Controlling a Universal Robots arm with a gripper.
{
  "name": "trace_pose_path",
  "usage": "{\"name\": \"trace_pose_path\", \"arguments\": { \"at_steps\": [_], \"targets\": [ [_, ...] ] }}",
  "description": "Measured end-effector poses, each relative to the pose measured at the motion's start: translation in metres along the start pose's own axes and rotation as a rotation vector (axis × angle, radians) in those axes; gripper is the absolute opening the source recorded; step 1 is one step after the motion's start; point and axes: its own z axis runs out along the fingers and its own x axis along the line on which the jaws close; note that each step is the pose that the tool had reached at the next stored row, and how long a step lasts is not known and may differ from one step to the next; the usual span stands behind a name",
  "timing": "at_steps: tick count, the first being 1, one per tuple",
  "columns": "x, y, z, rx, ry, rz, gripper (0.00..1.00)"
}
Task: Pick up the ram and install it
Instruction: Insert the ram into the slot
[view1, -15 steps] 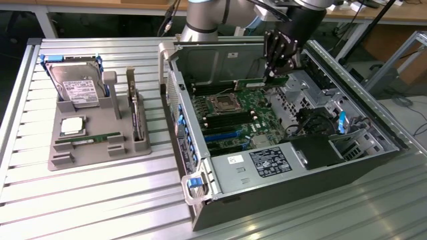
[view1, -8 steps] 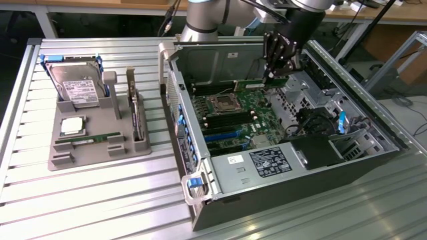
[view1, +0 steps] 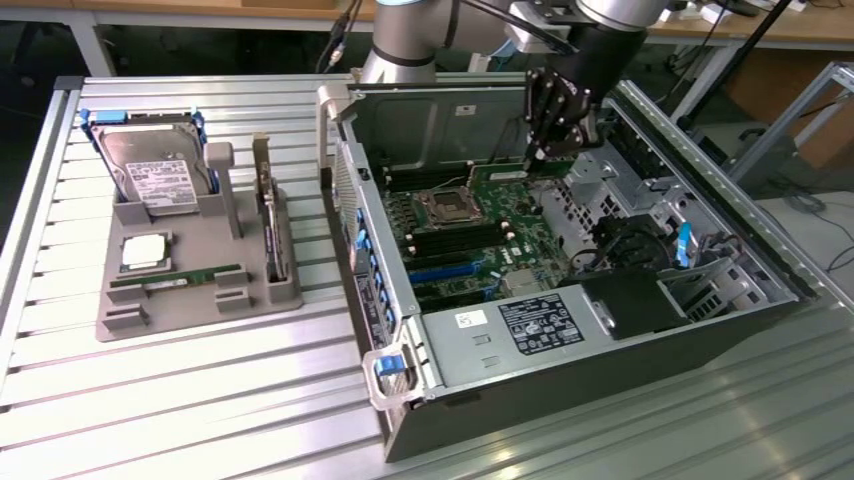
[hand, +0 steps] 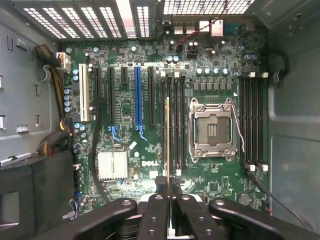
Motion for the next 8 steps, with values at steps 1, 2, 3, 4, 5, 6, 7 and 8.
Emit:
{"name": "trace_pose_path", "arguments": {
  "at_steps": [1, 2, 3, 4, 5, 6, 7, 8],
  "targets": [
    [0.0000, 0.0000, 0.0005, 0.0000, -0.0001, 0.000, 0.13],
    [0.0000, 0.0000, 0.0011, 0.0000, 0.0000, 0.000, 0.13],
    [0.0000, -0.0001, 0.0016, 0.0000, 0.0000, 0.000, 0.13],
    [0.0001, -0.0001, 0.0021, 0.0000, 0.0000, 0.000, 0.13],
    [0.0001, -0.0001, 0.0029, 0.0000, 0.0000, 0.000, 0.13],
    [0.0001, -0.0001, 0.0036, 0.0000, 0.0000, 0.000, 0.13],
    [0.0001, -0.0002, 0.0040, 0.0000, -0.0001, 0.000, 0.13],
    [0.0001, -0.0002, 0.0044, 0.0000, 0.0000, 0.000, 0.13]
  ]
}}
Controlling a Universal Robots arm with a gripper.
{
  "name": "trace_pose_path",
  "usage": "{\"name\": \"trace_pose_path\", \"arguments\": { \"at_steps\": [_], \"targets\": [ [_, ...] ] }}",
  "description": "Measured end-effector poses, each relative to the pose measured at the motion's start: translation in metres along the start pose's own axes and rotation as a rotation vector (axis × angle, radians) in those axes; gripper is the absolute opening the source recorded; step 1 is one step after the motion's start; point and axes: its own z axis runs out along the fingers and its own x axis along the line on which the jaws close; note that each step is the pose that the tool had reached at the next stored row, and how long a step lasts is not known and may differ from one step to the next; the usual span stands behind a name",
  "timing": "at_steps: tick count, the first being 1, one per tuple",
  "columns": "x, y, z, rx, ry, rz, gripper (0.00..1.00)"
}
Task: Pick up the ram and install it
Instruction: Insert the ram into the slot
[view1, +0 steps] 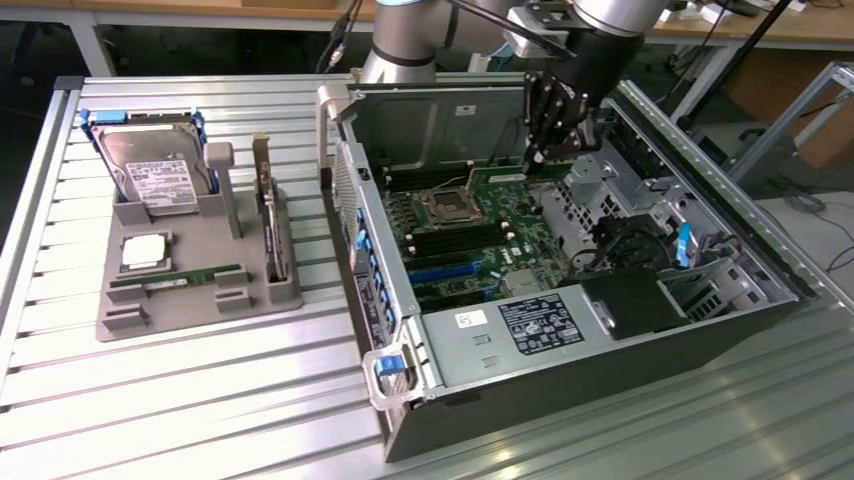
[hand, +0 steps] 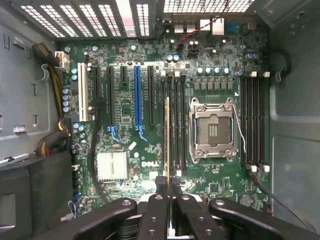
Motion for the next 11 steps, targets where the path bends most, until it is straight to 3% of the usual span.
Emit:
{"name": "trace_pose_path", "arguments": {
  "at_steps": [11],
  "targets": [
    [0.0002, -0.0003, 0.0067, 0.0000, 0.0000, 0.000, 0.13]
  ]
}}
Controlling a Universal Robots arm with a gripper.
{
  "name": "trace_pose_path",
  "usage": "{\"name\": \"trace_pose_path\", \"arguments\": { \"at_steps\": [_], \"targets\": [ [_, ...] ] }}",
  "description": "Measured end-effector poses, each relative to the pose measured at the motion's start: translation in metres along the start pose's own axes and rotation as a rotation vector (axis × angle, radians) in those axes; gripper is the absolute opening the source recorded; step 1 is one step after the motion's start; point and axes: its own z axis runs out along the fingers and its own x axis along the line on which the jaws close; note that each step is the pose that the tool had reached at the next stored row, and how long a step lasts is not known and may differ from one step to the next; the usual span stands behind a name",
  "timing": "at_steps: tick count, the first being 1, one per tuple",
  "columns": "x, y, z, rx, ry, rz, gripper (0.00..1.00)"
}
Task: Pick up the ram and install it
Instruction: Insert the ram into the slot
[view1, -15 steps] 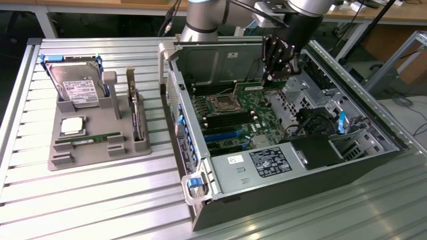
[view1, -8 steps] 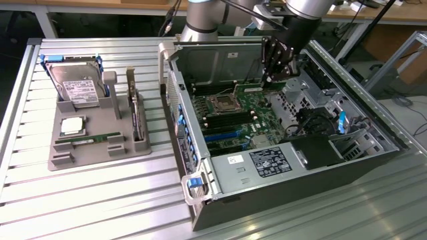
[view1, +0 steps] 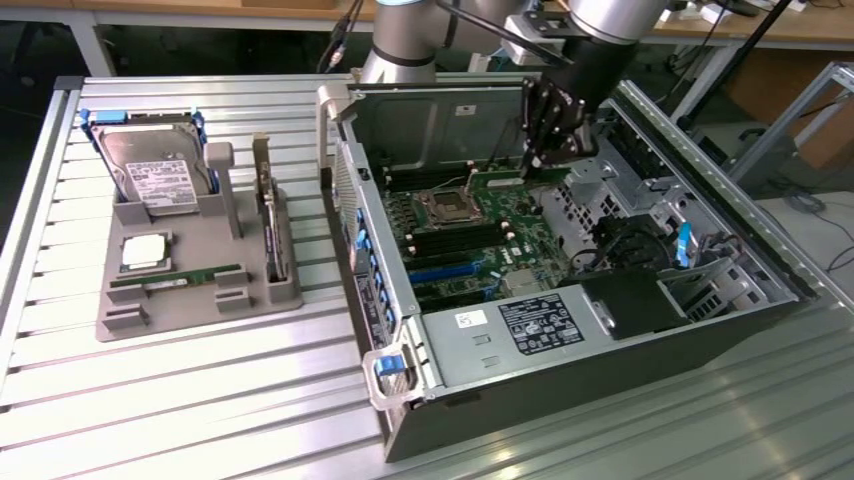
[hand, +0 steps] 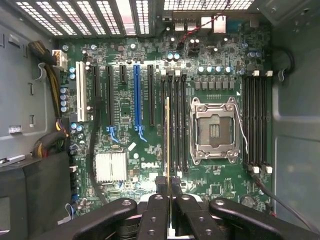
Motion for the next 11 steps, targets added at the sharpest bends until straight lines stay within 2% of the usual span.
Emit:
{"name": "trace_pose_path", "arguments": {
  "at_steps": [11],
  "targets": [
    [0.0002, -0.0002, 0.0059, 0.0000, 0.0000, 0.000, 0.13]
  ]
}}
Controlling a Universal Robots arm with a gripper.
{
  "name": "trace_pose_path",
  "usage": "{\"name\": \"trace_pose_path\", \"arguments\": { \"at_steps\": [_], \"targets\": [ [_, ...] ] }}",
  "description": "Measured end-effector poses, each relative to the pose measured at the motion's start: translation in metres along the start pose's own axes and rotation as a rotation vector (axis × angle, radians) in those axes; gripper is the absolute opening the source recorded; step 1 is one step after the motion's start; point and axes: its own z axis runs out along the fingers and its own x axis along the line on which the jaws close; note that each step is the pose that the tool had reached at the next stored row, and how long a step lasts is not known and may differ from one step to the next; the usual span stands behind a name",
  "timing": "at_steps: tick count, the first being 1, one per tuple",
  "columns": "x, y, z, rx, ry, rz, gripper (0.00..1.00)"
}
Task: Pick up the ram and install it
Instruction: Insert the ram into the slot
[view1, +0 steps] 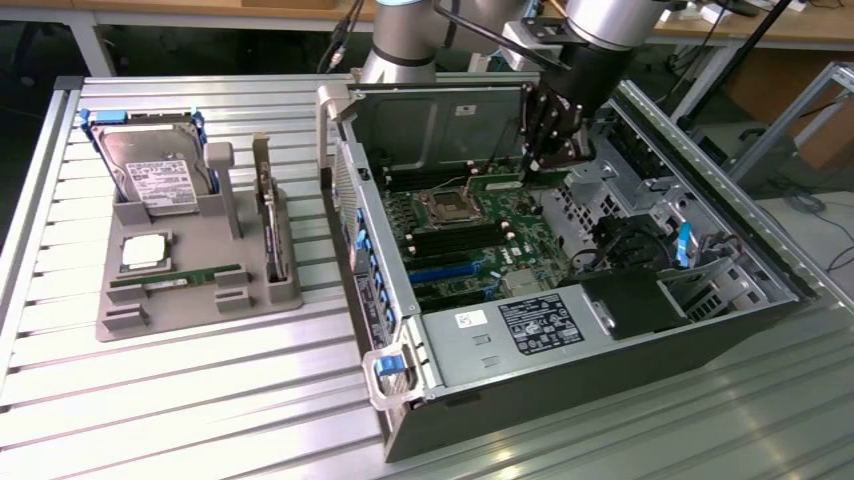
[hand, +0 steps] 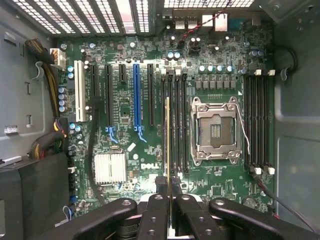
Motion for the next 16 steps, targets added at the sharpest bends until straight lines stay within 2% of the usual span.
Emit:
{"name": "trace_pose_path", "arguments": {
  "at_steps": [16],
  "targets": [
    [0.0002, -0.0003, 0.0072, 0.0000, 0.0000, 0.000, 0.13]
  ]
}}
